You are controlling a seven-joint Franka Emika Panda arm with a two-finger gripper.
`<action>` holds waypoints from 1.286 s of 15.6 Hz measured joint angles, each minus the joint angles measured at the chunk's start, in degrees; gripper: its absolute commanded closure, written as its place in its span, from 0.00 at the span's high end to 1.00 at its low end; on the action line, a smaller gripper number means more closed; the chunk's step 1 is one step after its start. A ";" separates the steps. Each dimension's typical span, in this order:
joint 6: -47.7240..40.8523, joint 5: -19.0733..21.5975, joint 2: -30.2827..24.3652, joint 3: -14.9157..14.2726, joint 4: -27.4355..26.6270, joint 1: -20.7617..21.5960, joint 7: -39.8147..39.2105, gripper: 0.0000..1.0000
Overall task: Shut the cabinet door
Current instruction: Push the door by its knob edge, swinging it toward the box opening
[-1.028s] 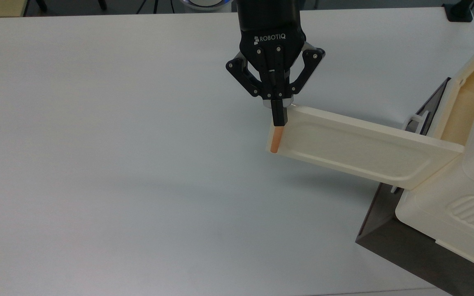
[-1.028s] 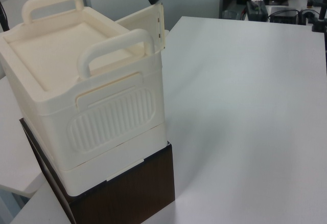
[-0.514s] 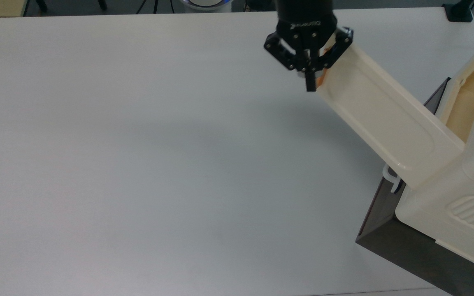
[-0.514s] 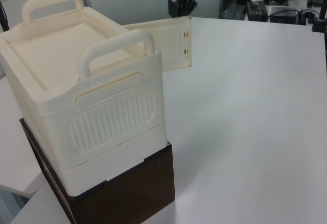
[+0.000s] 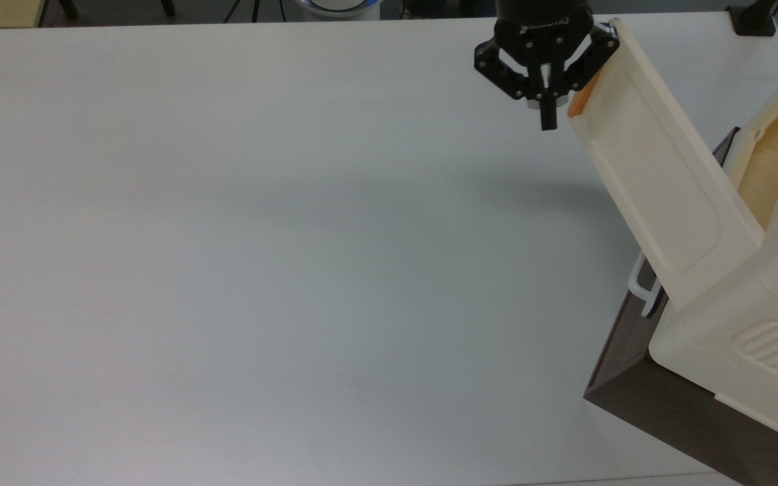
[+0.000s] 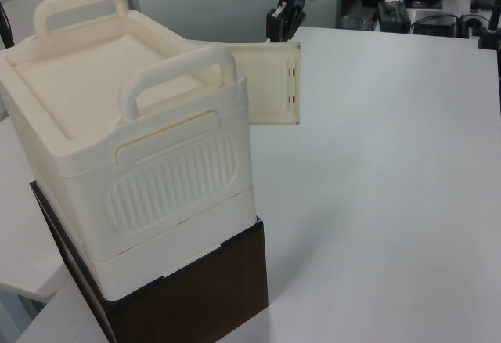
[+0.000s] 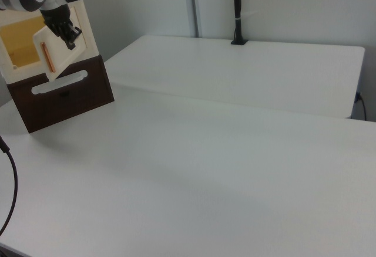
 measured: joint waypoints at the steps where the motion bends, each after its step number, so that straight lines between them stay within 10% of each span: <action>1: -0.01 0.00 -0.02 0.11 0.00 0.48 -0.27 0.02; 20: 0.20 0.00 1.26 0.60 -0.19 8.82 -6.88 0.02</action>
